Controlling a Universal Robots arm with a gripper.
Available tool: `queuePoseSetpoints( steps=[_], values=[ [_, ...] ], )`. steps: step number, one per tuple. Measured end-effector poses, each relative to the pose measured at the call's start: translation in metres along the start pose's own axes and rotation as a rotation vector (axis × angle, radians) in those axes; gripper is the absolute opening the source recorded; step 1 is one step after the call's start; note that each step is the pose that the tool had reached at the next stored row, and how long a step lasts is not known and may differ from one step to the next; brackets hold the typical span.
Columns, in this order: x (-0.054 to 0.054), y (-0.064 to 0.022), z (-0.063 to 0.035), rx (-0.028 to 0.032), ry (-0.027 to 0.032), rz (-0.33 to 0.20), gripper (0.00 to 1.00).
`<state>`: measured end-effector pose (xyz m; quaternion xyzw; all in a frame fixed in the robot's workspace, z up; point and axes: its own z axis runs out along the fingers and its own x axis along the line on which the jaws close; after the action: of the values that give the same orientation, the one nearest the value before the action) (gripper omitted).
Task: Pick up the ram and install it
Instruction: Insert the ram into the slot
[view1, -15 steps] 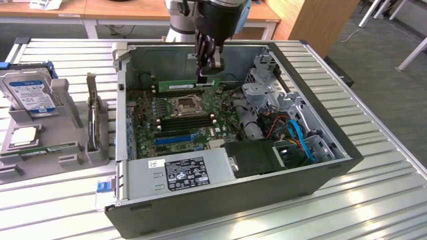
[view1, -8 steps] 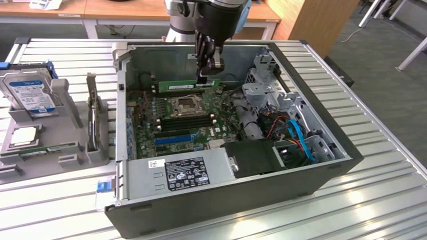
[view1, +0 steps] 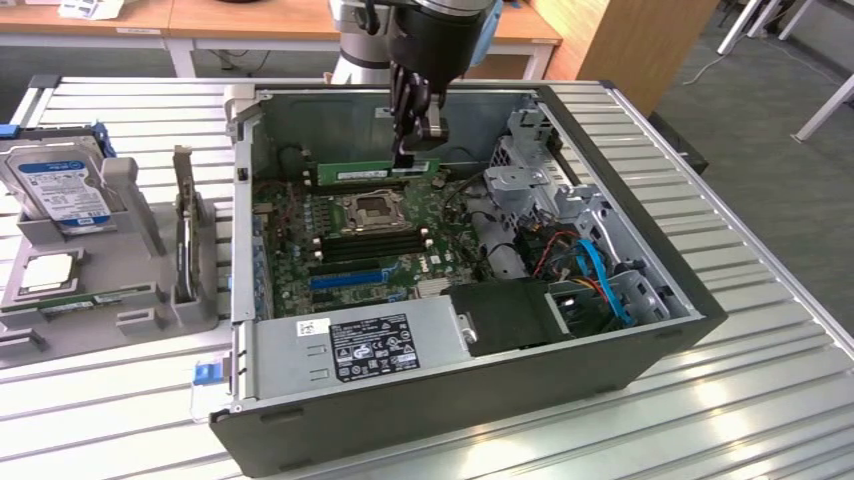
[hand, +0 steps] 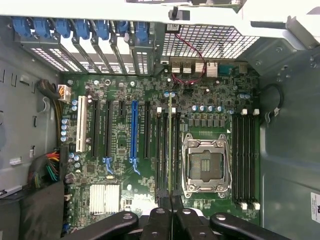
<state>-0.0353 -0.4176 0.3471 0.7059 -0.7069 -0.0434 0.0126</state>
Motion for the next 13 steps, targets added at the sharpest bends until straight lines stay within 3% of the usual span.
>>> queuePoseSetpoints(
  steps=[13],
  values=[
    [0.001, -0.0016, 0.0195, -0.0001, 0.0003, 0.0, 0.12]
  ],
)
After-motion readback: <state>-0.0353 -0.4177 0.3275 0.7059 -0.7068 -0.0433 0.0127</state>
